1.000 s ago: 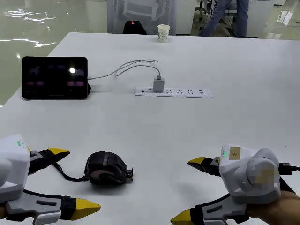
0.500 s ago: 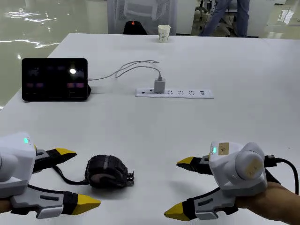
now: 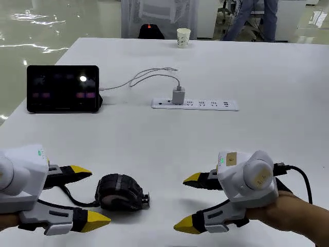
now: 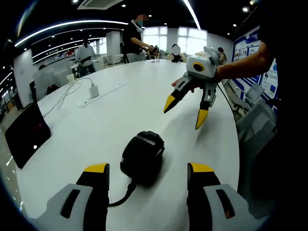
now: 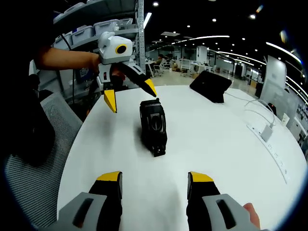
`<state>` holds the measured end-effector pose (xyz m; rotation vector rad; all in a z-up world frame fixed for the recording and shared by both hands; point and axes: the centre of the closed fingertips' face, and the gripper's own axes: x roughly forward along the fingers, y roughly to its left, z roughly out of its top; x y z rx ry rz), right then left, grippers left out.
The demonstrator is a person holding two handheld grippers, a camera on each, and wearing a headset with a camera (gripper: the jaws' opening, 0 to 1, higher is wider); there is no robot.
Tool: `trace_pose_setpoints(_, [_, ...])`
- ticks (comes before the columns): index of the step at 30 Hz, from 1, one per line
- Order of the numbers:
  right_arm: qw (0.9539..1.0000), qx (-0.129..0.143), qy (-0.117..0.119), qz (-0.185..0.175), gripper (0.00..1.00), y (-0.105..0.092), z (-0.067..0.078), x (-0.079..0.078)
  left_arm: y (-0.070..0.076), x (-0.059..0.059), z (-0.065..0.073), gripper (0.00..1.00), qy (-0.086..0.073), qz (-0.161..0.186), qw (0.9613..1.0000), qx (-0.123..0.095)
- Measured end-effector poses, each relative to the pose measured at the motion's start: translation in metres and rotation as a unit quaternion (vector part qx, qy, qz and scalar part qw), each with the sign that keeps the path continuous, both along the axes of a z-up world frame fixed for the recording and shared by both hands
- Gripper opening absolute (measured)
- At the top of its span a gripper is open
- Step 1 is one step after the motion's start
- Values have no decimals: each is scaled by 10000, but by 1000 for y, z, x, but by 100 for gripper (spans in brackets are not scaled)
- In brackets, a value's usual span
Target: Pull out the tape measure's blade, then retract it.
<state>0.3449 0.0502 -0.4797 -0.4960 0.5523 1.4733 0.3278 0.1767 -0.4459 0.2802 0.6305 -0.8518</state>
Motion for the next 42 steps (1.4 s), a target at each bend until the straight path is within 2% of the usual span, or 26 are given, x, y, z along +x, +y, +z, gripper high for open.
trace_pose_setpoints(12, [9991,-132,-87,396,40,21,-7,3,-5,7,-8,52,83,-290,9993,230])
trace_pose_setpoints(22, [9976,-254,-135,631,34,36,-15,7,-4,12,-17,48,169,-556,9971,490])
trace_pose_setpoints(31, [9959,-361,-157,815,28,48,-23,8,-6,16,-21,42,244,-839,9937,703])
trace_pose_setpoints(42, [9951,-448,-57,881,21,56,-34,9,-7,16,-28,34,366,-1152,9884,920])
